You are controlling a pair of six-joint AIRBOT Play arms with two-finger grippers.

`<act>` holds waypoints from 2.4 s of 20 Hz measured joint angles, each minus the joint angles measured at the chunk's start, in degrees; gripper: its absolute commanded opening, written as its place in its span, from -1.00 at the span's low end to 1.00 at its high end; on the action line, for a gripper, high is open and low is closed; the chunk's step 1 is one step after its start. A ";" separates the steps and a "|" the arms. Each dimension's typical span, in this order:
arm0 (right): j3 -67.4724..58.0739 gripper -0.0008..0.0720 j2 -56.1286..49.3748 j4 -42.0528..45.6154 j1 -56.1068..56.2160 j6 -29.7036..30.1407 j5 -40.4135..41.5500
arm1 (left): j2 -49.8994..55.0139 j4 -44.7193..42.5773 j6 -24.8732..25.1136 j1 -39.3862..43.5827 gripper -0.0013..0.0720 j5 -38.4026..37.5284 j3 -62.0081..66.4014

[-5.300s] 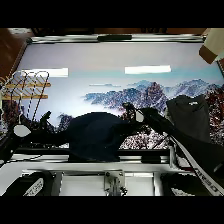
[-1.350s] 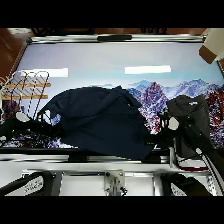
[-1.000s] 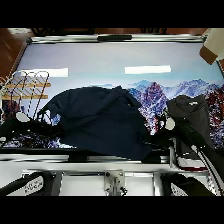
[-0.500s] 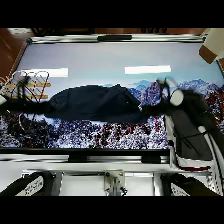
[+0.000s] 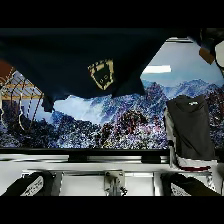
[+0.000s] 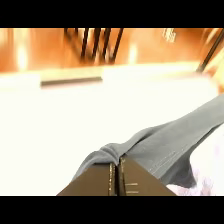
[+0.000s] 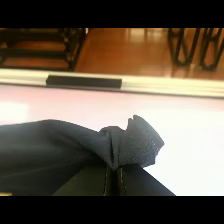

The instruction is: Fold the shirts.

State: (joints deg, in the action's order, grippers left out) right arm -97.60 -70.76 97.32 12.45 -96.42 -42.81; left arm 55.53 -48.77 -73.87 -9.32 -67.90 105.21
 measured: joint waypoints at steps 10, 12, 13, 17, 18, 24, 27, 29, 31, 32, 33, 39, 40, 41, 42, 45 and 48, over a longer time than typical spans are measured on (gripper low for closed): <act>-2.27 -0.76 -12.07 2.73 -4.31 -3.02 -8.85 | 1.55 0.63 -1.81 25.57 -0.88 -1.25 -19.47; -2.32 -0.76 -12.90 3.19 -6.40 -3.30 -15.32 | 3.80 0.79 -1.86 34.49 -0.88 3.13 -26.84; -2.32 -0.76 -13.16 3.32 -7.48 -3.34 -18.97 | 5.20 0.81 -1.86 38.51 -0.88 5.35 -29.83; -0.90 -0.58 -13.66 3.50 -9.99 -3.43 -30.60 | 14.05 1.01 -1.84 52.46 -0.83 13.40 -36.98; -0.17 0.02 -13.70 3.04 -10.16 -3.45 -32.48 | 16.70 1.07 -1.84 55.08 -0.45 15.02 -37.81; 1.01 0.44 -12.20 0.74 -10.73 -1.79 -38.42 | 23.85 0.52 -2.49 53.40 0.77 11.85 -36.70; 0.92 0.44 -8.90 -1.01 -10.82 -0.50 -42.53 | 22.82 -4.72 -2.73 40.30 0.77 4.70 -32.11; 2.01 0.44 -6.49 -5.97 -10.86 0.02 -45.88 | 22.64 -7.78 -2.89 29.68 0.77 1.95 -29.09; 5.97 0.44 -3.52 -12.76 -10.80 0.70 -47.84 | 23.78 -11.06 -2.62 20.11 0.77 -0.24 -27.36; 9.60 0.44 -1.66 -16.22 -10.80 0.92 -48.24 | 24.85 -12.22 -2.12 16.46 0.77 -1.88 -26.84; 13.62 0.44 0.24 -18.86 -10.78 1.11 -48.48 | 26.38 -13.11 -1.66 13.31 0.77 -3.23 -26.43; 40.48 0.56 13.73 -29.09 -10.78 -0.04 -47.65 | 36.17 -16.17 -0.35 6.97 0.75 0.37 -25.55; 43.82 0.75 15.69 -30.27 -10.78 -0.39 -47.41 | 37.46 -16.35 -0.15 7.23 0.66 1.86 -25.51; 46.73 0.75 17.27 -31.36 -10.78 -0.17 -47.08 | 38.75 -16.37 0.20 7.72 0.66 3.17 -25.46; 48.92 0.75 18.34 -32.00 -10.75 0.15 -46.82 | 39.95 -16.41 0.50 8.22 0.66 4.33 -25.44; 54.18 0.75 20.24 -33.70 -10.78 0.63 -45.05 | 42.93 -16.59 1.03 9.49 0.66 6.23 -25.40; 57.83 0.75 20.92 -34.38 -10.78 0.61 -42.12 | 45.11 -16.17 1.27 10.73 0.66 7.21 -25.35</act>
State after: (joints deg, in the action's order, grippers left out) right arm -39.77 -49.84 62.94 1.67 -95.81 -84.93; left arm 100.64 -64.95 -72.60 1.41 -60.69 79.85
